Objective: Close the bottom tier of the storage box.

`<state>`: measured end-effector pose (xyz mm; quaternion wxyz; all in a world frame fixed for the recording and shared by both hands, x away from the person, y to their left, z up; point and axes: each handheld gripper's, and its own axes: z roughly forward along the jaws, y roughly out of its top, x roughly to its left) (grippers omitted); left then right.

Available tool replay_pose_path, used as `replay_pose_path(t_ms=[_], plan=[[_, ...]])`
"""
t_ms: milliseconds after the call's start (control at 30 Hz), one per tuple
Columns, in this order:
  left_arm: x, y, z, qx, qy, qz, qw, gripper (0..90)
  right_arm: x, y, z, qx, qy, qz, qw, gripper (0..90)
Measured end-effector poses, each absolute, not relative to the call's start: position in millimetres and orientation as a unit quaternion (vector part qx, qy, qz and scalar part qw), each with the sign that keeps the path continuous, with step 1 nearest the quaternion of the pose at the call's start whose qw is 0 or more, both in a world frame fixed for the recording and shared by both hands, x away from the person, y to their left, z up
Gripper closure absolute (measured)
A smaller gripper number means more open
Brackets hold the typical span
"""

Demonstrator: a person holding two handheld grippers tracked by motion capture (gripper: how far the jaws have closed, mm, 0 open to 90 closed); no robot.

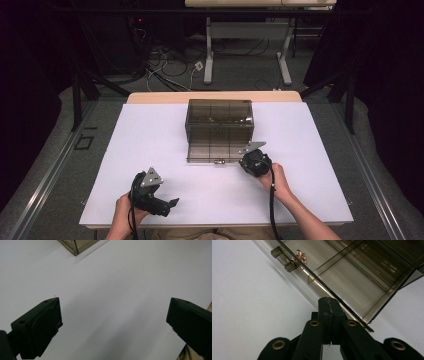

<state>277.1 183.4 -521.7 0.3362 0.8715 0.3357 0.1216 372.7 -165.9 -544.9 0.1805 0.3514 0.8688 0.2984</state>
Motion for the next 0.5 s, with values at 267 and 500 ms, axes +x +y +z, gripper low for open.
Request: replay_pose_path(t_ms=[267,500], plan=[[277.0,183.7,-521.6,0.871,0.336,0.123,0.336,0.0,374.7,-164.4,-546.5,0.348,0.873,0.288,0.182,90.0],[277.2,184.4,-521.8,0.871,0.338,0.123,0.335,0.0,378.1,-158.9,-548.1,0.344,0.877,0.283,0.182,90.0]])
